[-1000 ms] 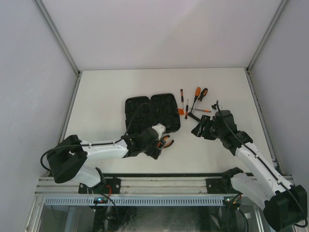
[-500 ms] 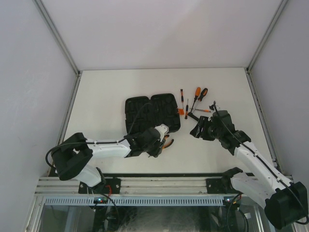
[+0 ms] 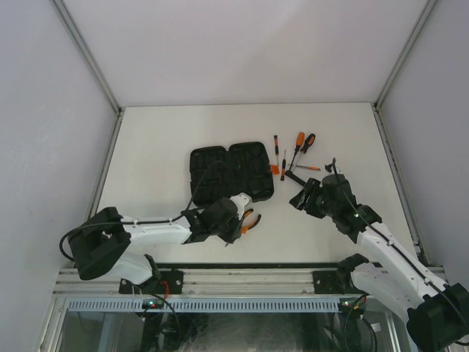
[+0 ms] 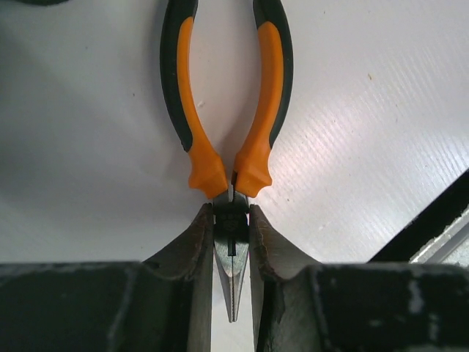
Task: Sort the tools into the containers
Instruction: Pick up the pliers at the center of the board.
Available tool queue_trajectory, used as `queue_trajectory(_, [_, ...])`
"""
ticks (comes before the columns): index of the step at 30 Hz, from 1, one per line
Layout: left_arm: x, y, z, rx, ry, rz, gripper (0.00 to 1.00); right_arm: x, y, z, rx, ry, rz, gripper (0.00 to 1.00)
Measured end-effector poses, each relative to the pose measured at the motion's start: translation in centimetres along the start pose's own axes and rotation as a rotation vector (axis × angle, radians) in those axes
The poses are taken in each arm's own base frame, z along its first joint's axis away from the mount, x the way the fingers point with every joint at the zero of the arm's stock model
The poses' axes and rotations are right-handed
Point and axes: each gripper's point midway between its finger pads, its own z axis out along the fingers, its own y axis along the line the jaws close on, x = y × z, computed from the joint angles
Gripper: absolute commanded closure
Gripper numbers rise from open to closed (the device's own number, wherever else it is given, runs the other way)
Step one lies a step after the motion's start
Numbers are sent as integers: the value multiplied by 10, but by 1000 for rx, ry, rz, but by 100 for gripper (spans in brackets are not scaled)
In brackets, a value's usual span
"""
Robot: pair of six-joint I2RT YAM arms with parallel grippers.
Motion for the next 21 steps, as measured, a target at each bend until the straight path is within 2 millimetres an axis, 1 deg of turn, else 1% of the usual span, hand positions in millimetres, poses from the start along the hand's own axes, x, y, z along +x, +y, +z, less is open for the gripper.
queue_trajectory(3, [3, -1, -6, 9, -10, -23, 100, 8, 5, 0, -15, -13, 48, 48])
queue_trajectory(6, [0, -4, -14, 21, -39, -66, 100, 17, 18, -2, -60, -23, 77, 44])
queue_trajectory(10, [-17, -12, -27, 53, -110, -139, 100, 34, 45, -4, -147, -37, 123, 43])
queue_trajectory(13, [-32, -20, -37, 79, -169, -186, 100, 48, 57, -3, -190, -38, 163, 43])
queue_trajectory(16, [-41, -24, -43, 92, -208, -225, 100, 60, 63, 0, -203, -39, 210, 43])
queue_trajectory(21, [-44, -23, -44, 83, -222, -263, 100, 73, 67, 8, -194, -37, 304, 43])
